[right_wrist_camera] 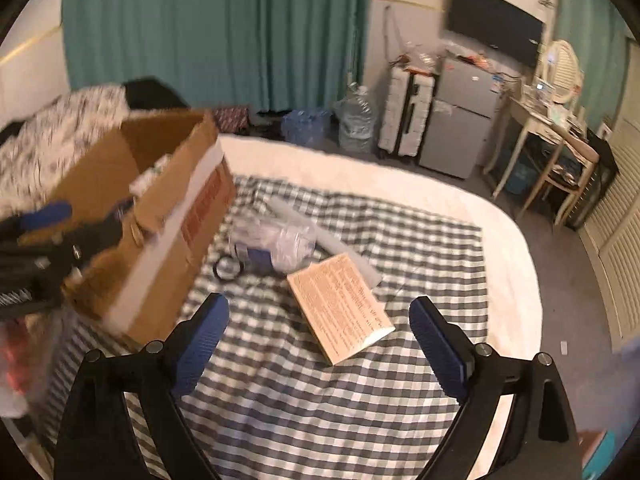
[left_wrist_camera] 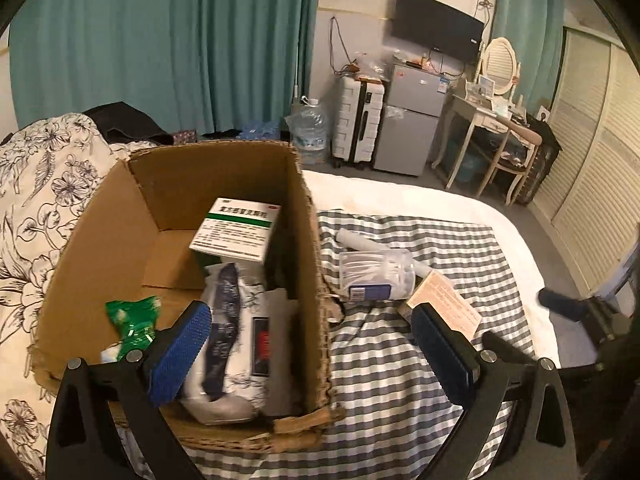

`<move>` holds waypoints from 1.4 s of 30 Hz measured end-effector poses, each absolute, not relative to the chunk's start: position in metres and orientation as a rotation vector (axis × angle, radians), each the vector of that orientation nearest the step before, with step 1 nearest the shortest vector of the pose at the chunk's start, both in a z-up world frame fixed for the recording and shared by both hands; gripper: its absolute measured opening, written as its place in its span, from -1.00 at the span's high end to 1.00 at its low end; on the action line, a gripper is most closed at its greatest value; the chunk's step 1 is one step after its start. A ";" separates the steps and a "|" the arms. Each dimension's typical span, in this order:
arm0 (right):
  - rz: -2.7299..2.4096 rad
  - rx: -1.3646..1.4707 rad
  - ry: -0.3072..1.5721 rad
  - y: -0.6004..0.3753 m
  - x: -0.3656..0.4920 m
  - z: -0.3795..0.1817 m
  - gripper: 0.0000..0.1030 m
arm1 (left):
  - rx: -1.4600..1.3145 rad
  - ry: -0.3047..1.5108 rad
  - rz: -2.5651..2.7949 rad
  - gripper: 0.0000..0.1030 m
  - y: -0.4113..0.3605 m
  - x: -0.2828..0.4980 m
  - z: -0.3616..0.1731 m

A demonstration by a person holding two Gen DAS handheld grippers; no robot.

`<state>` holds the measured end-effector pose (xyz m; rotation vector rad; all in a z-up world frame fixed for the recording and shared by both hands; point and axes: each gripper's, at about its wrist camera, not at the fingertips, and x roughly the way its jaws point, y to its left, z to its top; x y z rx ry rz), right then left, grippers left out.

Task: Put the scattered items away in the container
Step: 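Move left tool to the clear floss bottle while right tool reaches the printed card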

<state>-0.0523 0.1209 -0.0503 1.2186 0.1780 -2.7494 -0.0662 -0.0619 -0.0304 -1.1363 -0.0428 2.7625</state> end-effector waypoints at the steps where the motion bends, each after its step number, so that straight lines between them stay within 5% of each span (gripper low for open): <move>1: -2.736 1.230 0.191 0.121 -0.054 -0.056 -0.79 | -1.141 -0.048 2.763 -0.99 -0.061 -0.068 -0.032; 26: -2.634 1.396 0.341 0.138 -0.120 -0.143 -0.79 | -1.002 0.065 2.677 -0.99 -0.013 -0.083 -0.040; 42: -2.608 1.453 0.223 0.147 -0.125 -0.158 -0.64 | -0.960 0.228 2.704 -1.00 0.007 -0.075 -0.048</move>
